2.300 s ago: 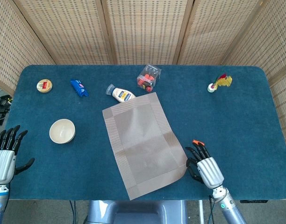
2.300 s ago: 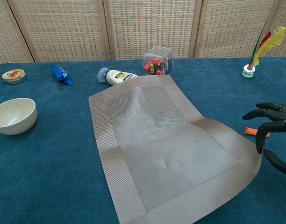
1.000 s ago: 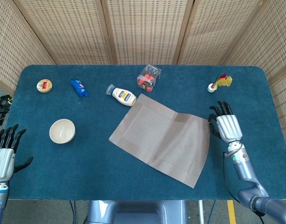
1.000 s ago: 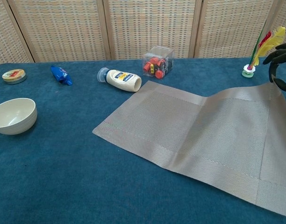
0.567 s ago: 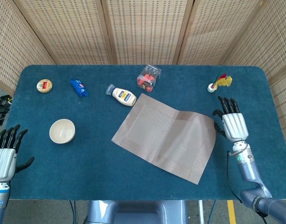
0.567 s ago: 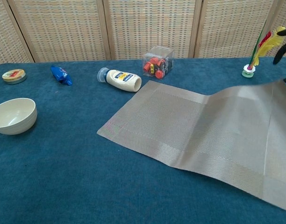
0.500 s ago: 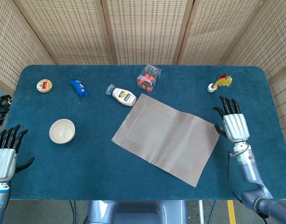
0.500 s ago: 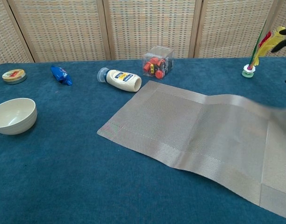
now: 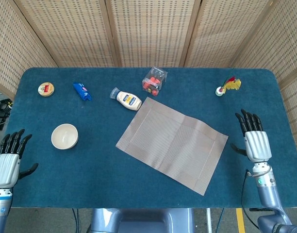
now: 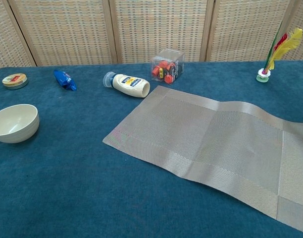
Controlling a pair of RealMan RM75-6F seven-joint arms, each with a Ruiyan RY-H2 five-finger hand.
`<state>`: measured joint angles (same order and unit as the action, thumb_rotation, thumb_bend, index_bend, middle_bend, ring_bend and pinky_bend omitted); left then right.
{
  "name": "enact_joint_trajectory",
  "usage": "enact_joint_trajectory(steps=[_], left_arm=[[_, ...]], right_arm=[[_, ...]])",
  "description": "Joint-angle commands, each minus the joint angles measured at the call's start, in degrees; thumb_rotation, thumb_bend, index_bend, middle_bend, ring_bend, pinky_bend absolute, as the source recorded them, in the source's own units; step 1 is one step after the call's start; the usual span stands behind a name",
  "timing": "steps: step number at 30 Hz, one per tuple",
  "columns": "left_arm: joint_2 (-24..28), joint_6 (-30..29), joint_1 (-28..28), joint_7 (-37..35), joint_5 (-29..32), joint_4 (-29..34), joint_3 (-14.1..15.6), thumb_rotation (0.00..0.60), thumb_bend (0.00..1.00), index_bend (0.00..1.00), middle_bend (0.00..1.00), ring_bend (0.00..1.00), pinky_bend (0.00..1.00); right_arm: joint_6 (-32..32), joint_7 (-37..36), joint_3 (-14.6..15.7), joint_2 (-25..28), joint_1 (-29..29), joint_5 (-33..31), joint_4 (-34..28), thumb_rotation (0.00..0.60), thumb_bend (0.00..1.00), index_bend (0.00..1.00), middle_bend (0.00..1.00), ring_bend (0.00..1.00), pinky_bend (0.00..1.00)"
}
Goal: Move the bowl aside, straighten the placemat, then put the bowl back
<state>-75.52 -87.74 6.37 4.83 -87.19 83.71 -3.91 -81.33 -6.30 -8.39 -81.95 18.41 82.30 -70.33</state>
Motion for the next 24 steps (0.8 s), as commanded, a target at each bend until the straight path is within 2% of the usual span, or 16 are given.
enact_joint_trajectory(steps=[1, 9, 15, 19, 22, 24], left_arm=[[0.4, 1.5, 2.0, 1.5, -0.7, 0.5, -0.9, 0.6, 0.1, 0.1, 0.0, 0.0, 0.0], [2.0, 5.1, 6.6, 4.1, -1.2, 4.2, -3.5, 0.6, 0.1, 0.1, 0.0, 0.0, 0.0], [2.0, 11.9, 11.6, 8.9, -0.4, 6.2, -4.4, 0.6, 0.1, 0.11, 0.0, 0.0, 0.0], [0.2, 16.2, 15.0, 13.4, 1.3, 6.5, -5.4, 0.6, 0.02, 0.11, 0.0, 0.0, 0.0], [-3.1, 21.7, 19.4, 19.1, 4.2, 5.8, -6.8, 0.6, 0.0, 0.11, 0.0, 0.0, 0.0], [-4.8, 23.4, 21.1, 21.5, 6.4, 5.3, -7.8, 0.6, 0.0, 0.11, 0.0, 0.0, 0.0]], right_arm=[[-5.9, -1.2, 2.5, 1.4, -4.5, 2.2, -3.9, 0.6, 0.29, 0.03, 0.0, 0.0, 0.0], [-11.6, -1.8, 3.5, 2.8, -7.6, 5.8, -6.4, 0.6, 0.28, 0.05, 0.0, 0.0, 0.0], [-13.3, -3.8, 3.5, 3.5, -8.5, 7.1, -6.8, 0.6, 0.28, 0.05, 0.0, 0.0, 0.0], [-13.6, -5.5, 3.2, 4.2, -8.8, 7.5, -7.0, 0.6, 0.28, 0.05, 0.0, 0.0, 0.0], [-13.2, -7.9, 3.0, 4.6, -8.9, 7.4, -6.7, 0.6, 0.28, 0.05, 0.0, 0.0, 0.0], [-13.1, -8.7, 3.0, 4.7, -8.9, 7.6, -6.5, 0.6, 0.28, 0.05, 0.0, 0.0, 0.0]])
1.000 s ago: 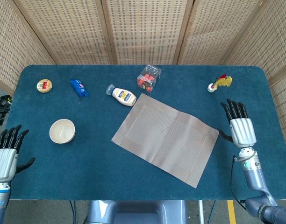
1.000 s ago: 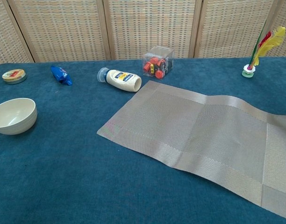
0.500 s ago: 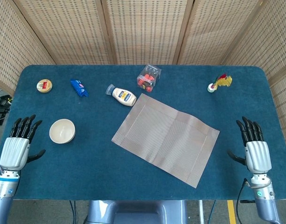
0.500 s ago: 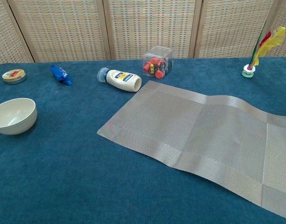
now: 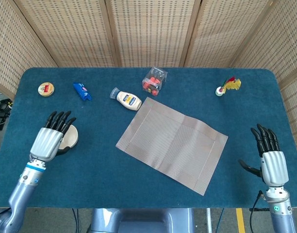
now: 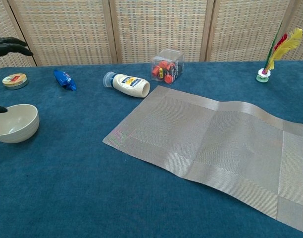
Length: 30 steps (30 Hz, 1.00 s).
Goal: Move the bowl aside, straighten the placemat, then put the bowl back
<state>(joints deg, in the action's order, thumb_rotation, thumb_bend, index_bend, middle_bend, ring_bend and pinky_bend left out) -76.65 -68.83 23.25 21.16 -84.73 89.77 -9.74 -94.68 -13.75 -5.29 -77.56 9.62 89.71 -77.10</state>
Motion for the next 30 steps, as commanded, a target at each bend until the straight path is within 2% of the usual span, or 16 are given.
enact_joint_trajectory(steps=[1, 7, 16, 23, 30], left_arm=[[-4.6, 5.5, 5.3, 6.4, 5.0, -1.0, -2.4, 0.6, 0.0, 0.11, 0.0, 0.0, 0.0], [-8.1, 9.8, 9.8, 12.7, 9.8, -2.4, -3.3, 0.6, 0.0, 0.11, 0.0, 0.0, 0.0], [-14.3, 13.7, 14.9, 20.5, 16.5, -6.1, -2.2, 0.6, 0.01, 0.08, 0.0, 0.0, 0.0], [-18.0, 15.1, 17.7, 23.5, 19.7, -9.6, -1.6, 0.6, 0.0, 0.01, 0.0, 0.0, 0.0], [-21.3, 15.4, 19.9, 24.4, 21.6, -13.3, -1.5, 0.6, 0.01, 0.0, 0.0, 0.0, 0.0]], right_arm=[[0.2, -1.5, -0.2, 0.4, -0.1, 0.2, 0.3, 0.6, 0.28, 0.05, 0.0, 0.0, 0.0], [-0.5, -2.3, -0.2, 0.6, -0.4, 1.3, -0.2, 0.6, 0.28, 0.05, 0.0, 0.0, 0.0], [-0.6, -4.3, -0.9, 1.0, -0.6, 1.0, -0.2, 0.6, 0.28, 0.06, 0.0, 0.0, 0.0], [-0.8, -5.0, -1.3, 1.3, -0.8, 0.9, 0.0, 0.6, 0.28, 0.06, 0.0, 0.0, 0.0], [-0.6, -5.9, -1.7, 1.1, -0.9, 0.7, 0.4, 0.6, 0.28, 0.06, 0.0, 0.0, 0.0]])
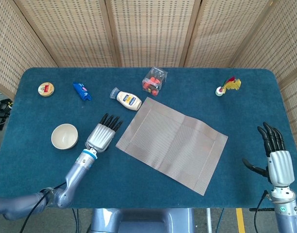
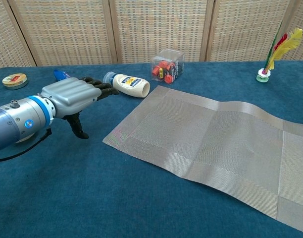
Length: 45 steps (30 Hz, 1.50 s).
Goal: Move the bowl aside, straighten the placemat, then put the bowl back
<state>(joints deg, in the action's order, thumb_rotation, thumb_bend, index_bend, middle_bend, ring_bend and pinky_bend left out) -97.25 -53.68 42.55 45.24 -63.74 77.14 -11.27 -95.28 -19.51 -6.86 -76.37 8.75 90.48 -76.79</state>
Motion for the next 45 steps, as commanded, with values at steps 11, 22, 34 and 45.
enact_joint_trajectory(steps=[11, 22, 34, 45], left_arm=[[-4.4, 1.4, 3.5, 2.5, 3.4, -4.6, 0.8, 0.6, 0.01, 0.0, 0.0, 0.0, 0.0], [-7.7, 1.7, 5.9, 5.2, 4.9, -8.5, 1.5, 0.6, 0.13, 0.06, 0.0, 0.0, 0.0], [-11.1, -2.3, 6.2, -1.8, -2.6, -13.3, 3.3, 0.6, 0.4, 0.15, 0.0, 0.0, 0.0], [-11.5, -3.9, 5.6, -8.0, -6.8, -15.8, 3.9, 0.6, 0.4, 0.36, 0.0, 0.0, 0.0]], right_arm=[[-0.4, -1.2, -0.7, 0.0, -0.2, -0.3, 0.3, 0.6, 0.28, 0.06, 0.0, 0.0, 0.0], [-0.3, -2.8, -1.2, 0.0, -0.3, -0.8, 0.8, 0.6, 0.28, 0.06, 0.0, 0.0, 0.0], [-0.3, -3.4, -1.2, -0.5, -0.2, -0.3, 1.2, 0.6, 0.28, 0.06, 0.0, 0.0, 0.0], [-0.2, -3.6, -0.9, -0.6, -0.2, 0.3, 0.7, 0.6, 0.28, 0.06, 0.0, 0.0, 0.0]])
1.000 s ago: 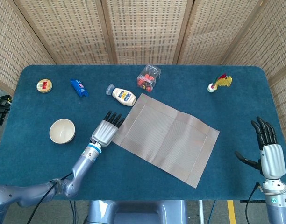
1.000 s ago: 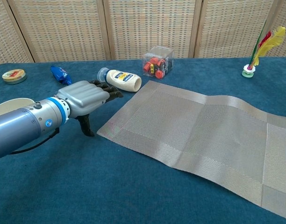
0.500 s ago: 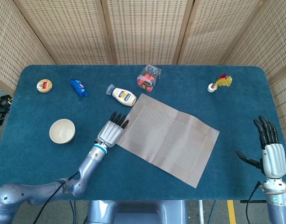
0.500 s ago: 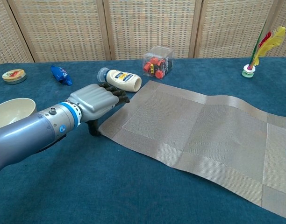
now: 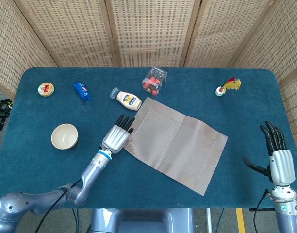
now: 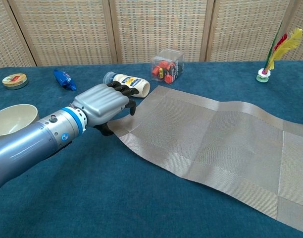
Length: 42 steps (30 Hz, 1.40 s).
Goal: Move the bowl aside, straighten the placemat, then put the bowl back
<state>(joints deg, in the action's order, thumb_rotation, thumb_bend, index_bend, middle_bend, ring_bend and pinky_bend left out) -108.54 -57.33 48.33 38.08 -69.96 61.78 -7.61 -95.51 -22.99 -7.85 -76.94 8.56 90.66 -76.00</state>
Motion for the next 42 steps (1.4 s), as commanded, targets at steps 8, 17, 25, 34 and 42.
enact_joint_trajectory(steps=[8, 17, 25, 34, 42], left_arm=[[-1.2, -0.8, -0.4, -2.7, -2.4, -2.1, 0.5, 0.6, 0.4, 0.55, 0.0, 0.0, 0.0], [-1.3, -1.0, -1.1, -3.6, -3.1, -2.2, 0.7, 0.6, 0.44, 0.64, 0.0, 0.0, 0.0], [2.1, -3.7, -3.6, -4.0, -5.8, 2.2, 3.0, 0.6, 0.54, 0.66, 0.0, 0.0, 0.0], [10.2, -11.4, -10.1, -7.8, -11.8, 9.2, 8.5, 0.6, 0.63, 0.68, 0.0, 0.0, 0.0], [16.4, -15.0, -14.2, -10.0, -14.9, 13.8, 11.7, 0.6, 0.65, 0.68, 0.0, 0.0, 0.0]], right_arm=[[-0.1, 0.0, 0.1, 0.1, -0.1, 0.3, -0.2, 0.6, 0.28, 0.06, 0.0, 0.0, 0.0], [-0.5, 0.0, 0.2, 0.2, -0.1, 0.8, -0.6, 0.6, 0.28, 0.06, 0.0, 0.0, 0.0], [-0.7, 0.2, 0.4, 0.5, -0.2, 1.2, -0.9, 0.6, 0.28, 0.06, 0.0, 0.0, 0.0], [-1.7, 1.7, 1.0, 0.5, -0.4, 2.7, -1.8, 0.6, 0.28, 0.06, 0.0, 0.0, 0.0], [-2.0, 3.8, 1.8, 0.3, -0.4, 4.2, -2.7, 0.6, 0.28, 0.06, 0.0, 0.0, 0.0]])
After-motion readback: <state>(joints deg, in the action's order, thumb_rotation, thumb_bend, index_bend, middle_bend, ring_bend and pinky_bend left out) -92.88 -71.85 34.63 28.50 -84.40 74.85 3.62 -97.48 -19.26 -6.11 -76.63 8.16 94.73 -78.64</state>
